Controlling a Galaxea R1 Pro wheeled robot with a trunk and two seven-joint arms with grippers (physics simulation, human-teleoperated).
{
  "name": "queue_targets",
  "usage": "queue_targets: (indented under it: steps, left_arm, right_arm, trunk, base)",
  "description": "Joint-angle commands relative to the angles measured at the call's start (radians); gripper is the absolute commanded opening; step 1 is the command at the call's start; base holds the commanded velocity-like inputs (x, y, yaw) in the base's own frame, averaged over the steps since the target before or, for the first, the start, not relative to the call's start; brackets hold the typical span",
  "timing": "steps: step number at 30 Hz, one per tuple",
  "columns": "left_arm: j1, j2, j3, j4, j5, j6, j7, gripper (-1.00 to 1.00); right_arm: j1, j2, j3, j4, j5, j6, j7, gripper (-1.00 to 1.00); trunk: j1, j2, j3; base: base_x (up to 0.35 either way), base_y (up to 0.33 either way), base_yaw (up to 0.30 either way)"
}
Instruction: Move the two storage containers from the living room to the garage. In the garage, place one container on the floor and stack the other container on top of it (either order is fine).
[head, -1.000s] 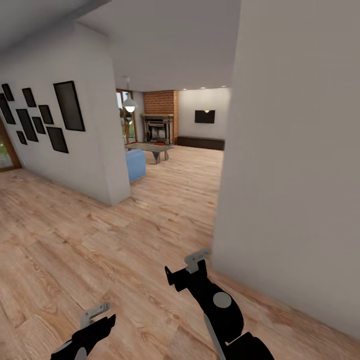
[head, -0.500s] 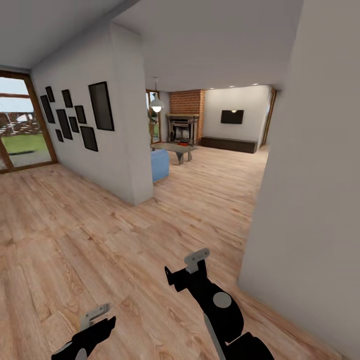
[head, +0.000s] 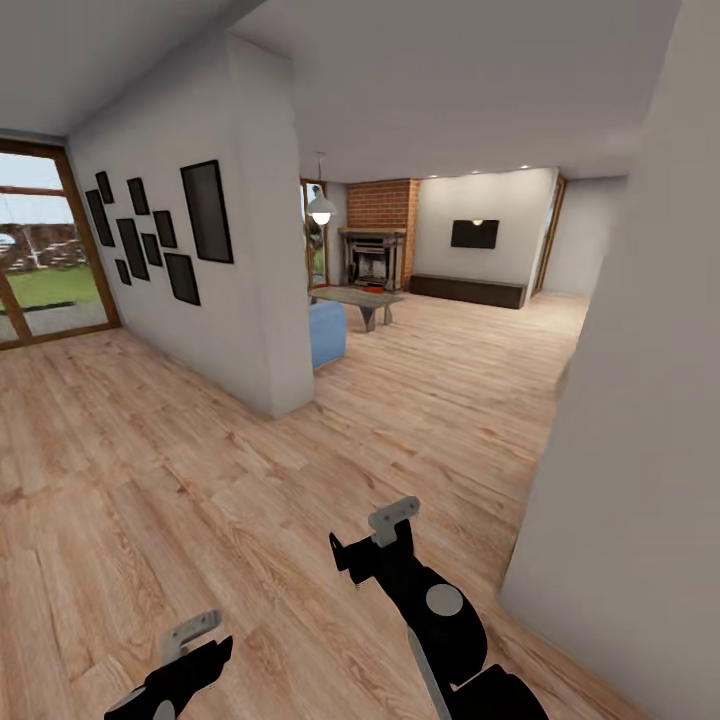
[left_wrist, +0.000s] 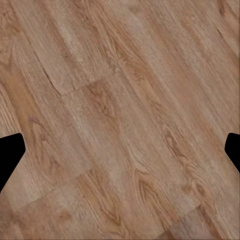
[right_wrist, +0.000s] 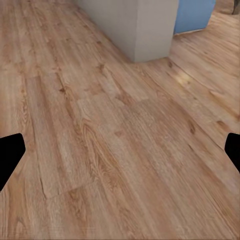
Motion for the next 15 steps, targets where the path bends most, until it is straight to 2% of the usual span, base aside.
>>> queue_targets:
  steps: [1, 15]
  left_arm:
    - [0.0, 0.0, 0.0, 0.001, 0.0, 0.0, -0.001, 1.0]
    - [0.0, 0.0, 0.0, 0.004, 0.0, 0.001, -0.001, 1.0]
  right_arm:
    - [0.0, 0.0, -0.001, 0.0, 0.0, 0.0, 0.0, 1.0]
    - [0.0, 0.0, -0.002, 0.0, 0.002, 0.0, 0.0, 1.0]
  trunk:
    - [0.0, 0.0, 0.0]
    - [0.0, 0.0, 0.0]
  base:
    - [0.337, 0.077, 0.0]
    - [0.337, 0.044, 0.0]
